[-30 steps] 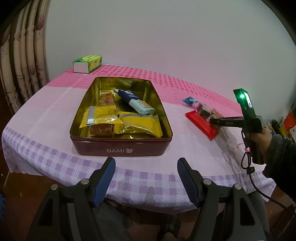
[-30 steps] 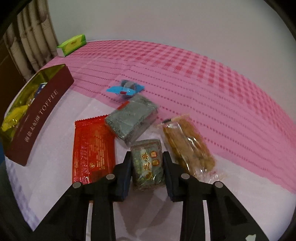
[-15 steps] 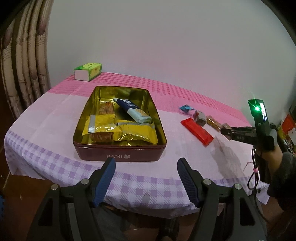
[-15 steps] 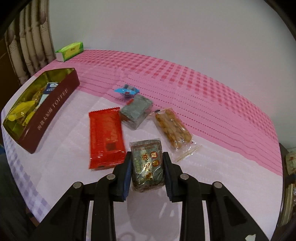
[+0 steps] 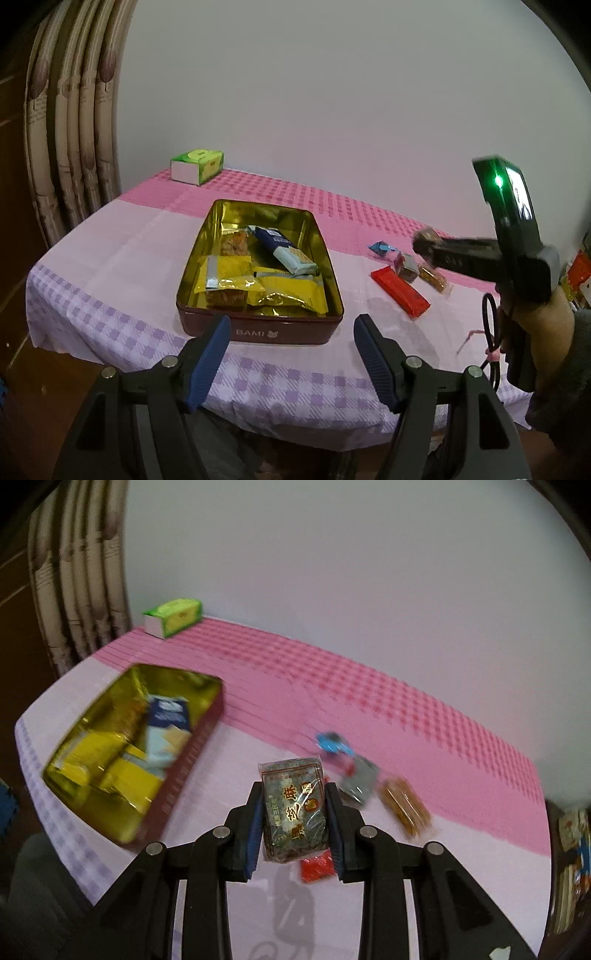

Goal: Organize snacks
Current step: 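Carry the dark packet with the right gripper into the tin and release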

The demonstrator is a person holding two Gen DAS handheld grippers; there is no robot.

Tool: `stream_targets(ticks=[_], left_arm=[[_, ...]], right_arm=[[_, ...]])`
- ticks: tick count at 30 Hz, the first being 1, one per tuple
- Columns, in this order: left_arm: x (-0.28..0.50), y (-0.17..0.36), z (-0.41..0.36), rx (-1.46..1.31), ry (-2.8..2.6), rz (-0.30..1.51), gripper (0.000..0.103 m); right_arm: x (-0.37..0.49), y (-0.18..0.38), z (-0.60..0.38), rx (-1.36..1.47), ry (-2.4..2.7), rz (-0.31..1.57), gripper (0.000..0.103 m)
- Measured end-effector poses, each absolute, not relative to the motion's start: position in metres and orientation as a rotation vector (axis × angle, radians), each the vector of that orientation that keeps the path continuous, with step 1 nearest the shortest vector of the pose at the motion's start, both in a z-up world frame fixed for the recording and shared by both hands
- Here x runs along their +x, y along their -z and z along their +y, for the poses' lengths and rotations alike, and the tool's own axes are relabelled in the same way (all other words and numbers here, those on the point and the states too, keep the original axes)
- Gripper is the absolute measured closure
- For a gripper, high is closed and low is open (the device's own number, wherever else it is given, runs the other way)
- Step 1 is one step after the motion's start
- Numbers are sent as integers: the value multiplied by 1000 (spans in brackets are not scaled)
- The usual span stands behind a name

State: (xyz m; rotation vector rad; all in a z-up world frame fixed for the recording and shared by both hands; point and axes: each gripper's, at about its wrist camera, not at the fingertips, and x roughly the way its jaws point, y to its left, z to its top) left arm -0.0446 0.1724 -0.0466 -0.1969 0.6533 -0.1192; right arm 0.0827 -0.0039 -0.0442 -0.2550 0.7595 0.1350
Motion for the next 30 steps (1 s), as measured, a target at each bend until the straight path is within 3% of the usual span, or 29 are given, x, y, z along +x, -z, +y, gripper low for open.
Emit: stream_targets(ticks=[12,30], left_arm=[[-49,43,176,-216,109,631,32],[-43,52,188,-247,66,673,32]], right_arm=[[84,22,53,-315,-193,722,75],[108,44,96,-319,-268,774,75]])
